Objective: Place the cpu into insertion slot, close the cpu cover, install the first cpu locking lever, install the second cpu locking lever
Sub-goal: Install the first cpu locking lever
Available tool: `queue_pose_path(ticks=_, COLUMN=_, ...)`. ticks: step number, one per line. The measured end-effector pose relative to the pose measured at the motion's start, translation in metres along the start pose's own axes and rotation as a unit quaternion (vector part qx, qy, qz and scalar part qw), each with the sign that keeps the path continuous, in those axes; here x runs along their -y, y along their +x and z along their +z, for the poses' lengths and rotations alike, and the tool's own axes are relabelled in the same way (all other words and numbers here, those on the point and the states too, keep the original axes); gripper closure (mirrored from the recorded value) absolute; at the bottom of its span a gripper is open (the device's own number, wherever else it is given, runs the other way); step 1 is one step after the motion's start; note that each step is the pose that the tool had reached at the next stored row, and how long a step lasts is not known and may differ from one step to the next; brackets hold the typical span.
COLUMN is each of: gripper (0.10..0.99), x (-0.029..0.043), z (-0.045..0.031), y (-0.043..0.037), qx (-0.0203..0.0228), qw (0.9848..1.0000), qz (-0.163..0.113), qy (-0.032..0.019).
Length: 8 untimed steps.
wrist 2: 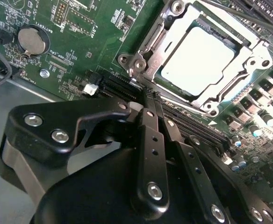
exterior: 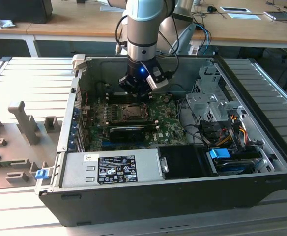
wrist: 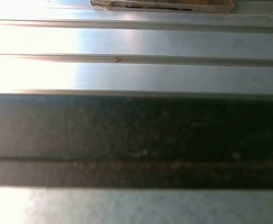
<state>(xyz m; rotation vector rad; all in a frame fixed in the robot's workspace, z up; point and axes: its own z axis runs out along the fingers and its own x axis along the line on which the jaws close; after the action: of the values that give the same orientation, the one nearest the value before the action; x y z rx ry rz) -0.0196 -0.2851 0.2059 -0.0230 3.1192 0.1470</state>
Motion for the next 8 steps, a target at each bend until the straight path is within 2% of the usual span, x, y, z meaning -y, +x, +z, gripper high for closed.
queue_pose_path(ticks=2, gripper=0.98, x=0.0001, z=0.0013, y=0.0, qx=0.0, qw=1.0, qz=0.0, qy=0.0009)
queue_pose_path(ticks=5, gripper=0.98, x=0.0003, z=0.0025, y=0.0001, qx=-0.0002, qw=1.0, qz=0.0, qy=0.0053)
queue_pose_path(ticks=8, gripper=0.98, x=0.0005, z=0.0044, y=0.0001, qx=-0.0002, qw=1.0, qz=0.0, qy=0.0063)
